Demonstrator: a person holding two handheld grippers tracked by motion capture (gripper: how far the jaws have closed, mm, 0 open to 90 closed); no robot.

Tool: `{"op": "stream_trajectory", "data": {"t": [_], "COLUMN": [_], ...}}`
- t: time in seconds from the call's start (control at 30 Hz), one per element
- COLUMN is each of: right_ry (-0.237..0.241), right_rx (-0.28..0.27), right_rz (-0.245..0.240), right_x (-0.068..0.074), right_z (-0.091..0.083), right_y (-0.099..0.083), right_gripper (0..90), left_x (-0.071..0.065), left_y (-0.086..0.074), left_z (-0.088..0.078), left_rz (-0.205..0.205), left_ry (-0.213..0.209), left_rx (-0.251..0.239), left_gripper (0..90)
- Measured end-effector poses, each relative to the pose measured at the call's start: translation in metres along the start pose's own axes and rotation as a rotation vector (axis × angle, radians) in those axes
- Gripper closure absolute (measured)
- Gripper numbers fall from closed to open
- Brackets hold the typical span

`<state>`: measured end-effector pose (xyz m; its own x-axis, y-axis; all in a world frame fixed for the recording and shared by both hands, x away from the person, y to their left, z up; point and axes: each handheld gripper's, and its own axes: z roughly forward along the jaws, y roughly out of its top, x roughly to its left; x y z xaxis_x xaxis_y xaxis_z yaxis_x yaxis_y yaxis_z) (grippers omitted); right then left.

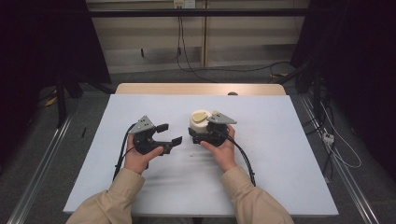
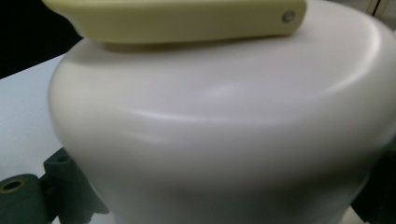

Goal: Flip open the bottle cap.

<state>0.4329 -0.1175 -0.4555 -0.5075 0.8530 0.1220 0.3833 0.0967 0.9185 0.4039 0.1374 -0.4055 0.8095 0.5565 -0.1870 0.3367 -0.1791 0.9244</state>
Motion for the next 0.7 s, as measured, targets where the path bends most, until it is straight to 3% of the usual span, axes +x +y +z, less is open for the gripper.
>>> {"op": "stream_trajectory", "data": {"t": [0.2, 0.47, 0.7], "right_ry": [0.0, 0.0, -0.001], "right_rx": [0.001, 0.001, 0.0], "right_rz": [0.001, 0.002, 0.003], "right_x": [0.0, -0.0001, -0.0003], "right_z": [0.0001, 0.0001, 0.0002], "right_y": [0.0, 0.0, -0.0004], "right_gripper": [5.0, 5.0, 5.0], "left_x": [0.0018, 0.0051, 0.0079], "left_y": [0.0025, 0.0017, 0.0016], "left_z": [0.0029, 0.0047, 0.0074], "left_rz": [-0.01, -0.025, -0.027], "left_ry": [0.0, 0.032, 0.027], "left_rx": [0.002, 0.02, 0.028], "left_gripper": [26.4, 37.8, 47.6]}}
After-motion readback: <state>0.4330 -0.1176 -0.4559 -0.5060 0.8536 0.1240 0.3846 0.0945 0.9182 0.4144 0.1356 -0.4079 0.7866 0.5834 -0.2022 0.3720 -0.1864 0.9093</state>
